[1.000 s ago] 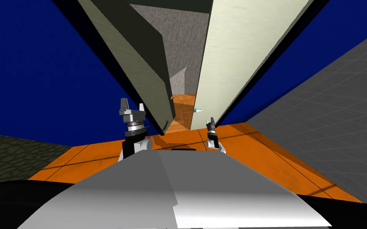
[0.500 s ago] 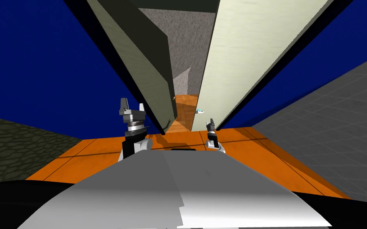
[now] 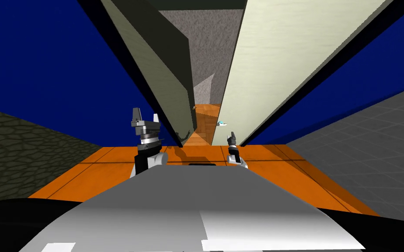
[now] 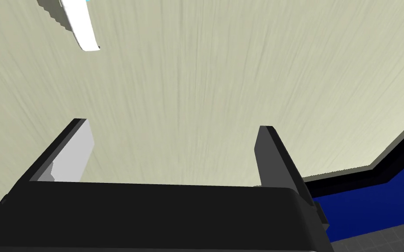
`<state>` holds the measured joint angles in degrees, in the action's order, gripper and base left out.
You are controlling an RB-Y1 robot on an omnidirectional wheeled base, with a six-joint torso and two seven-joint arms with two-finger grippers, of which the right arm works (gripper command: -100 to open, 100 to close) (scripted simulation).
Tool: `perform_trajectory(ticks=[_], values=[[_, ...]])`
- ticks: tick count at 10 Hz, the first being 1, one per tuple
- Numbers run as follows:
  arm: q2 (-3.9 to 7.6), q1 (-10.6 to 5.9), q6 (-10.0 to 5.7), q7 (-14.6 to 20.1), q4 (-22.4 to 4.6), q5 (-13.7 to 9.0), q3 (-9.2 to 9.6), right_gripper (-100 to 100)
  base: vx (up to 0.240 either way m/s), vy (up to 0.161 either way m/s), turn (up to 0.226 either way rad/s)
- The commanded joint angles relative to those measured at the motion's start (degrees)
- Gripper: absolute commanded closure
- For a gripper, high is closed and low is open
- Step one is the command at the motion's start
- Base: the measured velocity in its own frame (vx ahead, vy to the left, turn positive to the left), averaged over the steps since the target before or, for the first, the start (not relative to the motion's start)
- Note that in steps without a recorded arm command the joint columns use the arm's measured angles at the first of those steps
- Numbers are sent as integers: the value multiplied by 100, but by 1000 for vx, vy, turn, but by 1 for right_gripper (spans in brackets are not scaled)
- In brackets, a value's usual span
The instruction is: Push the door open
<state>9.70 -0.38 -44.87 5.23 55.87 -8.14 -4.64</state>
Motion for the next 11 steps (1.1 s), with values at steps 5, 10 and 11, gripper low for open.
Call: perform_trajectory(ticks=[5, 10, 11], values=[[45, -219, -80, -19, -630, -17, -62, -100, 35, -54, 121], [113, -524, -200, -32, -1456, -40, -143, -100, 34, -73, 142], [124, -574, -219, -34, -1603, -44, -156, -100, 45, -83, 145]])
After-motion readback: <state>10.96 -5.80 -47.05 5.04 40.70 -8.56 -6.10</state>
